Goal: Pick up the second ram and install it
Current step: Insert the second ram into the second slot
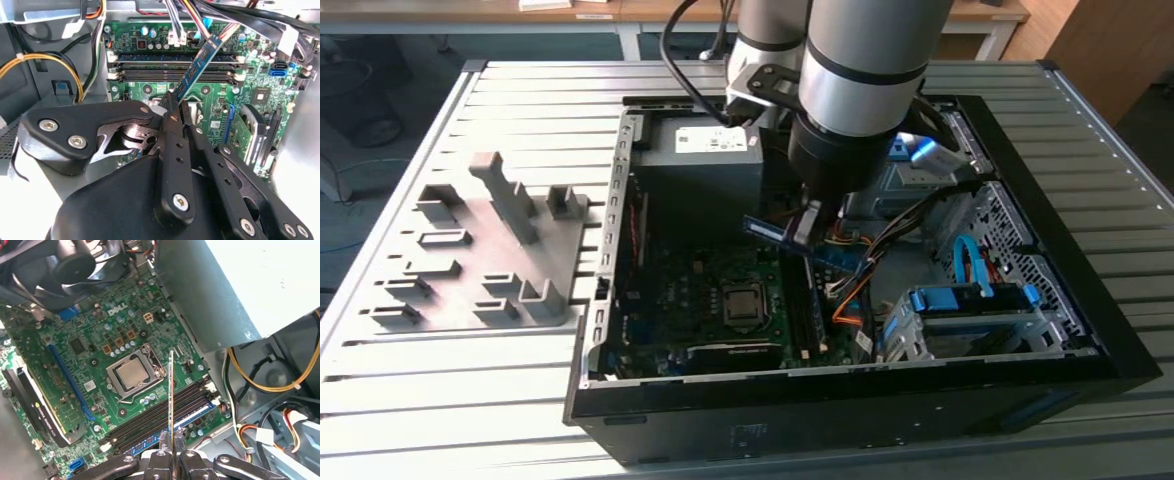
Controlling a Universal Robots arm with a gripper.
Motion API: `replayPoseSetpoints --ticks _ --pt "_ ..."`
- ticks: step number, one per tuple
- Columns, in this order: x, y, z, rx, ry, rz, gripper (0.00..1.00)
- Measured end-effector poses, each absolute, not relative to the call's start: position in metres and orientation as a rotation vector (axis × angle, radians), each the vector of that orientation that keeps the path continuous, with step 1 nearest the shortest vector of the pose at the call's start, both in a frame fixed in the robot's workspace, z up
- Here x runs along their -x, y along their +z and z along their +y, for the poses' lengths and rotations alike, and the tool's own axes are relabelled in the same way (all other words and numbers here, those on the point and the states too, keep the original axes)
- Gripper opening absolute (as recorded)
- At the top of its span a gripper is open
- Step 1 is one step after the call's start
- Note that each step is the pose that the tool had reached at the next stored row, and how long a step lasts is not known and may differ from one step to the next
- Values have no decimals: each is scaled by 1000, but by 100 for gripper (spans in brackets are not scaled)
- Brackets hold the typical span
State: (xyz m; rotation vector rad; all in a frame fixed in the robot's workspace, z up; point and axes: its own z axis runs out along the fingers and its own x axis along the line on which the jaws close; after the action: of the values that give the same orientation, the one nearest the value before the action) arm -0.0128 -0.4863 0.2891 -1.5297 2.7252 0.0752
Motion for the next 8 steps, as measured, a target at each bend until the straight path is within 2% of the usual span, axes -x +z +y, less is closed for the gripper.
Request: replayPoseSetpoints --ticks 8 --pt "13 289 -486 1445 74 2769 14"
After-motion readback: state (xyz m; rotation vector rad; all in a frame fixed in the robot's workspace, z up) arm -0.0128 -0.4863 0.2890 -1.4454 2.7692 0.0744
